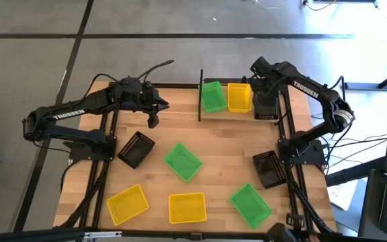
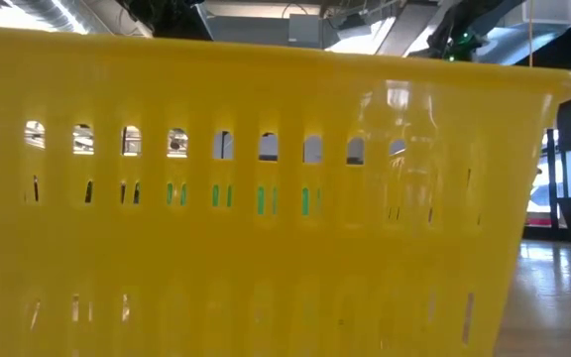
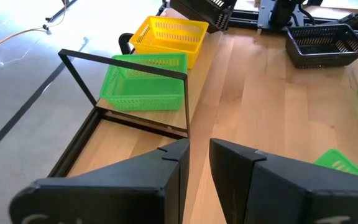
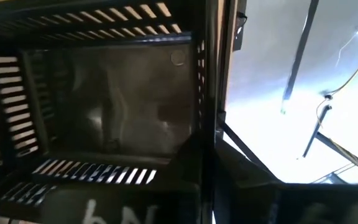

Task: Stack baskets on shelf by color
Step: Put the center black bin onto the shelf, then stack the top green bin on the green bin on the shelf

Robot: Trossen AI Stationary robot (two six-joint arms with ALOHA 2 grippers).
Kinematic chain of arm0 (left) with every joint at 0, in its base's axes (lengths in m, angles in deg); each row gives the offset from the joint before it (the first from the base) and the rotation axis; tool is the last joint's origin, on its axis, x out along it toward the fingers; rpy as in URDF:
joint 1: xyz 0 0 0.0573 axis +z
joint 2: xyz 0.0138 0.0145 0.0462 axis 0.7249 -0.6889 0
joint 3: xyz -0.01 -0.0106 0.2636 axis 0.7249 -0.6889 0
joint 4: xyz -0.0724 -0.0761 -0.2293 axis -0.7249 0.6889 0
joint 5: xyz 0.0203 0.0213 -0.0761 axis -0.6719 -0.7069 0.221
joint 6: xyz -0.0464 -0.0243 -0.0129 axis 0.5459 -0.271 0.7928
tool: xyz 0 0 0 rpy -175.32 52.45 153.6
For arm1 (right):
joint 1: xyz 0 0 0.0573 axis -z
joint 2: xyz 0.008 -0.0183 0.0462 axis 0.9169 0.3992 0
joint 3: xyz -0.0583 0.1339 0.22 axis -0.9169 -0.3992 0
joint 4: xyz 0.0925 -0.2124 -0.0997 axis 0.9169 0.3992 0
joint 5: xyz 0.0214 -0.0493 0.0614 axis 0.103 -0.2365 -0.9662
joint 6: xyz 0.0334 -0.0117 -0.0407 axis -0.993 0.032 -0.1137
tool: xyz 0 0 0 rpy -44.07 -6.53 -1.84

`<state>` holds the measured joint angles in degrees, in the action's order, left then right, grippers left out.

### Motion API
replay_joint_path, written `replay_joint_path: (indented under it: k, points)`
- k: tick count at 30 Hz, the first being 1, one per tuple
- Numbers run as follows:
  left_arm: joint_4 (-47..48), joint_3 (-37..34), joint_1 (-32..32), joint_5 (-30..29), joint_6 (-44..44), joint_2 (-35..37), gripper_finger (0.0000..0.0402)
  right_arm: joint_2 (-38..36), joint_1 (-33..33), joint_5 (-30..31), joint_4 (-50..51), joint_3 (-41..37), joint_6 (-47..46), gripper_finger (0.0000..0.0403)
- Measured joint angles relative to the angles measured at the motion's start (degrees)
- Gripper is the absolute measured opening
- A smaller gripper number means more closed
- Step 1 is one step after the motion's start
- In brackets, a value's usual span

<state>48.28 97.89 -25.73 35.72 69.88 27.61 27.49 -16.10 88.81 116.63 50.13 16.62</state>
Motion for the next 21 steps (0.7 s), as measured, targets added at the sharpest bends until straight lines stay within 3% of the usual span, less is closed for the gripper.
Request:
replay_joint_path:
  k: [15,21]
  points:
    - [0.0,0.0,0.0,0.0,0.1,0.0,0.0055,1.3,1.2,1.6,-3.1,0.0,-0.5,0.007]
    - [0.1,0.0,0.0,-0.7,0.1,0.0,0.0055,0.9,1.2,8.6,-3.4,0.0,-1.0,0.0077]
